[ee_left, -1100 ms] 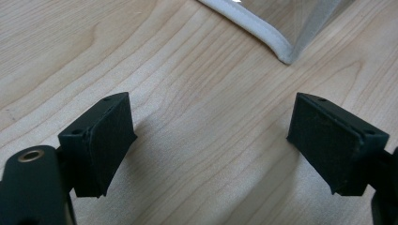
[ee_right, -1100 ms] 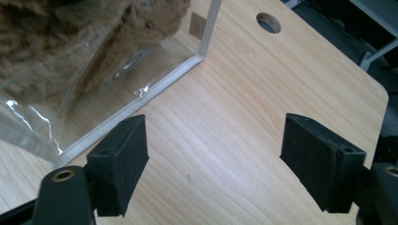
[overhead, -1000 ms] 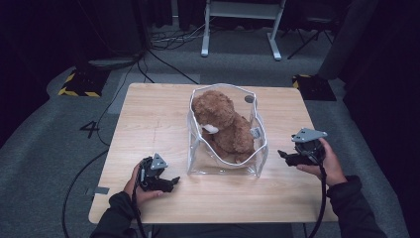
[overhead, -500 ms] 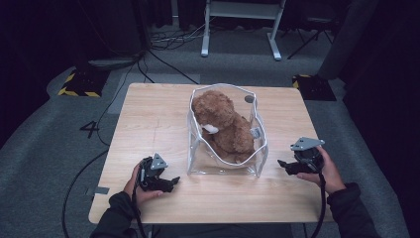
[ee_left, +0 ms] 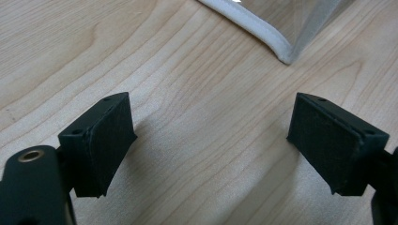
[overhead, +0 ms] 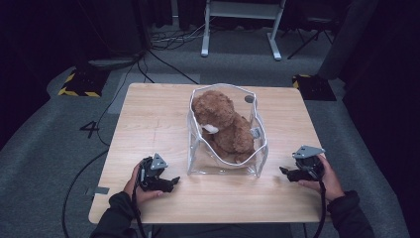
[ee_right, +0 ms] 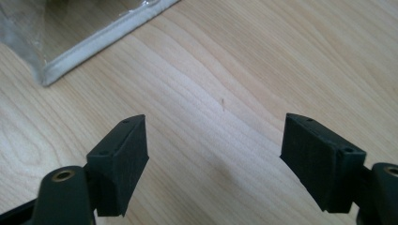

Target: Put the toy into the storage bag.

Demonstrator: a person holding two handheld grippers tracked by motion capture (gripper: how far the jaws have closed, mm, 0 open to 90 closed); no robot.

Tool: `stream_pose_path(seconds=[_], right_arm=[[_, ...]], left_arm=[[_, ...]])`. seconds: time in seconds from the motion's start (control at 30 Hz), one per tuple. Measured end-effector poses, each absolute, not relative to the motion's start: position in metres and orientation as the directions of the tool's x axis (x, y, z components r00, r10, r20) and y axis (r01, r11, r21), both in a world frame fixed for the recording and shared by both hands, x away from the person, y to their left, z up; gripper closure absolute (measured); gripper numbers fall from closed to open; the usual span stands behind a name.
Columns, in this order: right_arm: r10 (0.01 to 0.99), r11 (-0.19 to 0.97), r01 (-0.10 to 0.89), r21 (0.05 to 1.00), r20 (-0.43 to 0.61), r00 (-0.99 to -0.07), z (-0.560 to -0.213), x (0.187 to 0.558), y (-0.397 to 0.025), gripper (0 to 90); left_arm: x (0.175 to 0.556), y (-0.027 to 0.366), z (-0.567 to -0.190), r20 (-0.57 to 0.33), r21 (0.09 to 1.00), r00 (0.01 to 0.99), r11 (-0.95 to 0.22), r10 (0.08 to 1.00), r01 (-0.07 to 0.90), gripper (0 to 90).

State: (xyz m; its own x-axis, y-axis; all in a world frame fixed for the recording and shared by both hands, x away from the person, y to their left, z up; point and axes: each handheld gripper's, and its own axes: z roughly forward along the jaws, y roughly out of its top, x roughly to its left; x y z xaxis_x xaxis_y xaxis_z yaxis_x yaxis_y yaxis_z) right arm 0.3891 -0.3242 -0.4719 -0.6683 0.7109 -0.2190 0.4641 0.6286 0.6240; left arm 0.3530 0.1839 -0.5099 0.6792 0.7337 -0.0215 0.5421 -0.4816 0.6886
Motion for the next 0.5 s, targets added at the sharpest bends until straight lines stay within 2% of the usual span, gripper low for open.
stream_pose_path(seconds=[0.5], right_arm=[[0.733,0.58,0.478,0.66,-0.166,-0.66,-0.494,0.378,-0.353,23.5]], left_arm=[[0.353,0.184,-0.51,-0.022,0.689,0.679,-0.481,0.734,0.542,14.7]])
